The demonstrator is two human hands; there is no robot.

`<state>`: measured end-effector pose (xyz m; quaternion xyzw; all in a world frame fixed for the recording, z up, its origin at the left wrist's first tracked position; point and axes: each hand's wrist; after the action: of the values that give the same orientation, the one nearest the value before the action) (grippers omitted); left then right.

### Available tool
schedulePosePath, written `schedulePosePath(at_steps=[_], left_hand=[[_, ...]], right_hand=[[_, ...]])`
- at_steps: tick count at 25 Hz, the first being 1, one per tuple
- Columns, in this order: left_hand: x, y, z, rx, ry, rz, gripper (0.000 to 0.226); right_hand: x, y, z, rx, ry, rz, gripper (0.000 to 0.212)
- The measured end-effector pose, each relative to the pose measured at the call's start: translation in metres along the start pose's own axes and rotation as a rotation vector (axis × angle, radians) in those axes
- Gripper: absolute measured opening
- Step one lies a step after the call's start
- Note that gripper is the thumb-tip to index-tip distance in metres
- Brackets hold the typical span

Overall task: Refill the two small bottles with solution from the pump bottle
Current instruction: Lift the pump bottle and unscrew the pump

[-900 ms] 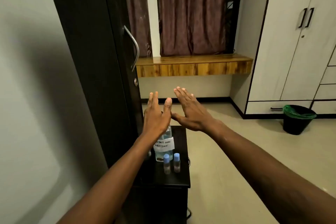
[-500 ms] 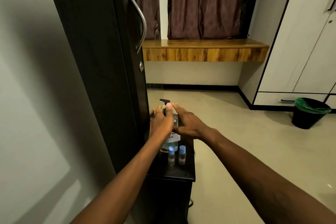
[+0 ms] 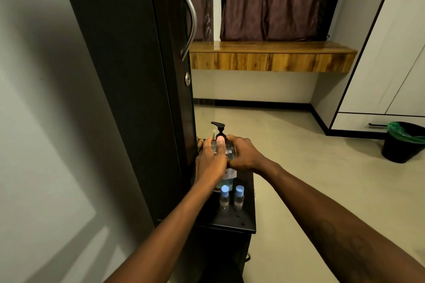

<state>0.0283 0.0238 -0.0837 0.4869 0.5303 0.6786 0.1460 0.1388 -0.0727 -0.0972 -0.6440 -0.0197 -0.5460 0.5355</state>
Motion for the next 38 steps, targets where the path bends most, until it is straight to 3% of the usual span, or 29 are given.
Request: schedulePosePath(at_steps=[6,9,13,16,19,23,28,31,34,38], left_hand=[[0.021,0.049,0.019,-0.207,-0.032,-0.004,0.065],[0.038,0.085,0.026,-0.228,-0.195,-0.203,0.054],[0.044,0.123,0.018,-0.273,-0.386,-0.385,0.033],[0.050,0.143,0.009,-0.310,-0.512,-0.385,0.034],[0.052,0.150,0.005,-0.340,-0.612,-0.342,0.038],[0.048,0.154,0.003,-0.396,-0.680,-0.260,0.045],[0.058,0.161,0.006,-0.489,-0.691,-0.133,0.085],[0.056,0.169,0.000,-0.631,-0.538,0.122,0.107],[0.057,0.172,0.002,-0.656,-0.488,0.148,0.097],[0.058,0.165,0.009,-0.634,-0.453,0.154,0.068]], right_hand=[[0.070,-0.020,0.004,0.007,0.086,0.101,0.051],[0.131,-0.043,-0.005,0.026,0.125,0.123,0.058],[0.199,-0.071,-0.035,-0.027,0.068,0.224,0.025],[0.222,-0.079,-0.058,-0.074,0.062,0.190,0.028],[0.227,-0.080,-0.076,-0.090,0.055,0.210,0.017],[0.229,-0.082,-0.090,-0.090,0.046,0.191,0.020],[0.227,-0.082,-0.095,-0.030,0.026,0.204,0.044],[0.222,-0.085,-0.093,-0.016,0.037,0.233,0.063],[0.213,-0.084,-0.088,-0.008,0.028,0.279,0.039],[0.206,-0.082,-0.081,-0.076,-0.024,0.405,0.044]])
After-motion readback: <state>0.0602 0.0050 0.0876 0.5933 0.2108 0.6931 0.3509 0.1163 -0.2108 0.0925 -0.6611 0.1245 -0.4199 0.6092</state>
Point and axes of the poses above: each hand's wrist, its own z-axis towards the middle knuckle, its own x-axis out of the back of the hand, y = z × x, and after that the axes turned 4 degrees about z, right-handed
